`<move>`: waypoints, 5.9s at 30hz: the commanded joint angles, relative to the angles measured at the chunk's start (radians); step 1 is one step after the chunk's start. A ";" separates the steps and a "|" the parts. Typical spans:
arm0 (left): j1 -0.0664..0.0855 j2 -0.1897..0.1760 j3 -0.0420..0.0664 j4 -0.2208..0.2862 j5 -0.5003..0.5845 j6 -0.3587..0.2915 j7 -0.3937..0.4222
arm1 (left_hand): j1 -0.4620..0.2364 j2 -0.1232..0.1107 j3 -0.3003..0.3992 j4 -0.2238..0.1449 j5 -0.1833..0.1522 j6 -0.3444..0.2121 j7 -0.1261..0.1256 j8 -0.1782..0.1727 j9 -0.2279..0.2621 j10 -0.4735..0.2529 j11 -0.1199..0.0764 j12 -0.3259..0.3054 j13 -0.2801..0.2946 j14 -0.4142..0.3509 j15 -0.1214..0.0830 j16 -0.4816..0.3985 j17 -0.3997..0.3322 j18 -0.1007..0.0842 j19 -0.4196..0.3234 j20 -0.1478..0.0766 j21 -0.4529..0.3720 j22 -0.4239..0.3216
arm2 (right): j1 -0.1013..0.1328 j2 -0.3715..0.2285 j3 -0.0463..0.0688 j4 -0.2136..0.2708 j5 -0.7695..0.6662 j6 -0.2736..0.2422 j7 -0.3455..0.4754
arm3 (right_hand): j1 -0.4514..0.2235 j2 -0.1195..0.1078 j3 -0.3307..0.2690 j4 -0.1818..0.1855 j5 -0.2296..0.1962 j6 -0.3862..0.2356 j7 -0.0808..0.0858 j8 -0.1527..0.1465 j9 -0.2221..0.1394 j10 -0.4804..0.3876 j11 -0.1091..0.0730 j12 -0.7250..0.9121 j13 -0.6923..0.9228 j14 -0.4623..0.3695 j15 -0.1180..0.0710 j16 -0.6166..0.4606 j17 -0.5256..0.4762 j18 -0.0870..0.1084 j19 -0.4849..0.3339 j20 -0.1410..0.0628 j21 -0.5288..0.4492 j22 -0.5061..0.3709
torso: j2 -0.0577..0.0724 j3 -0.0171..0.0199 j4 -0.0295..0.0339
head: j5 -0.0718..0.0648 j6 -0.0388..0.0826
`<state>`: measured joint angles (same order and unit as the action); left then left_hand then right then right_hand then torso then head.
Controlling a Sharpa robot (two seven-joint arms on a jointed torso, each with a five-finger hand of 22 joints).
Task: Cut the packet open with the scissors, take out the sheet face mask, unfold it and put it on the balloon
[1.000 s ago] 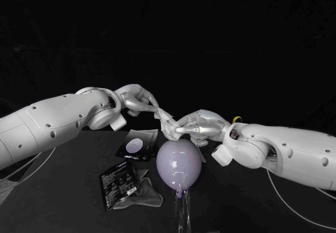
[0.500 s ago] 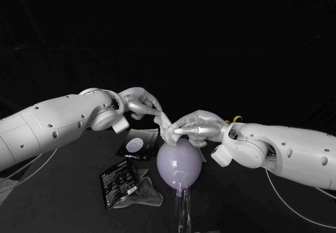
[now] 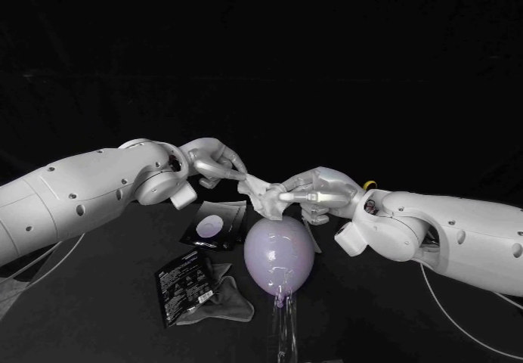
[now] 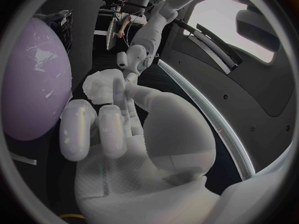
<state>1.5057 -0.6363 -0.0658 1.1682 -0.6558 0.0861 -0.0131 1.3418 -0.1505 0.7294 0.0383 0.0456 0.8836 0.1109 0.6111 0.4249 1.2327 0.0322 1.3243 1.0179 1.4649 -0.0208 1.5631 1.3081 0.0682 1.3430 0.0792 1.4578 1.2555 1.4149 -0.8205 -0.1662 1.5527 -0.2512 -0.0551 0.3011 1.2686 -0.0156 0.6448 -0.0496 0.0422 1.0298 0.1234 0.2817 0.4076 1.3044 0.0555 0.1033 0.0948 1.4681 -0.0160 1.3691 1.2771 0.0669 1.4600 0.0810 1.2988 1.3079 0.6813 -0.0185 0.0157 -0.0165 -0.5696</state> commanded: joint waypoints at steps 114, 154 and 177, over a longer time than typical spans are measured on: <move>-0.097 0.113 -0.012 -0.191 0.388 -0.114 0.391 | 0.012 -0.101 -0.151 0.004 0.004 -0.145 0.057 -0.216 -0.192 -0.316 0.112 -1.183 -0.956 -0.741 0.213 -1.267 -1.146 0.013 -0.739 0.212 -1.210 -1.120 | 0.268 0.234 0.012 -0.253 -1.595 -0.118 -0.411 | -0.029 -0.016 0.032 -0.015 0.006 0.003 -0.017 0.050 0.033 0.052 -0.016 -0.006 0.014 0.043 -0.016 0.010 0.012 -0.020 0.023 -0.004 0.053 0.197 | 0.001 -0.0033 -0.0020 | -0.044 0.062; -0.097 0.229 -0.010 -0.212 0.145 -0.288 0.322 | 0.256 0.015 -0.825 0.254 0.002 -0.180 0.118 -0.343 -0.227 -0.414 0.173 -1.240 -0.948 -0.823 0.222 -1.437 -1.198 0.008 -0.722 0.209 -1.341 -1.190 | 0.264 0.253 0.012 -0.234 -1.629 -0.197 -0.405 | -0.031 -0.022 0.037 -0.011 0.006 0.005 -0.021 0.054 0.036 0.057 -0.019 -0.007 0.015 0.044 -0.018 0.012 0.015 -0.022 0.026 -0.006 0.060 0.199 | 0.000 -0.0039 -0.0012 | -0.036 0.080; -0.097 0.242 -0.011 -0.230 0.154 -0.316 0.276 | 0.432 0.204 -0.716 0.238 0.004 0.032 0.073 -0.274 -0.207 -0.156 0.116 -1.190 -0.950 -0.540 0.157 -1.355 -1.146 0.069 -0.579 0.208 -1.315 -1.182 | 0.264 0.250 0.012 -0.220 -1.629 -0.207 -0.403 | -0.029 -0.025 0.041 -0.011 0.006 0.006 -0.022 0.056 0.037 0.060 -0.020 -0.007 0.015 0.045 -0.019 0.014 0.017 -0.022 0.027 -0.007 0.063 0.200 | -0.001 -0.0035 -0.0021 | -0.035 0.082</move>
<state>1.4075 -0.3974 -0.0778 0.9391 -0.4991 -0.2239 0.2718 1.7637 0.0506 0.0056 0.2758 0.0499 0.9086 0.1871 0.3334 0.2173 1.0700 0.1506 0.1336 0.0699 0.9195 0.1389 0.2044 0.1610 0.1185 0.7600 0.2876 0.1383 0.0738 1.6782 -0.5703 -0.1546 1.3313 -1.8636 -0.2551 -0.0995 1.2344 -0.0417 0.6828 -0.0631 0.0464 1.0303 0.1009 0.3313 0.4296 1.3528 0.0393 0.0917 0.1093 1.4664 -0.0286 1.3769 1.2927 0.0607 1.4622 0.0748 1.3573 1.3081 0.6805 -0.0219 0.0134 -0.0518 -0.4869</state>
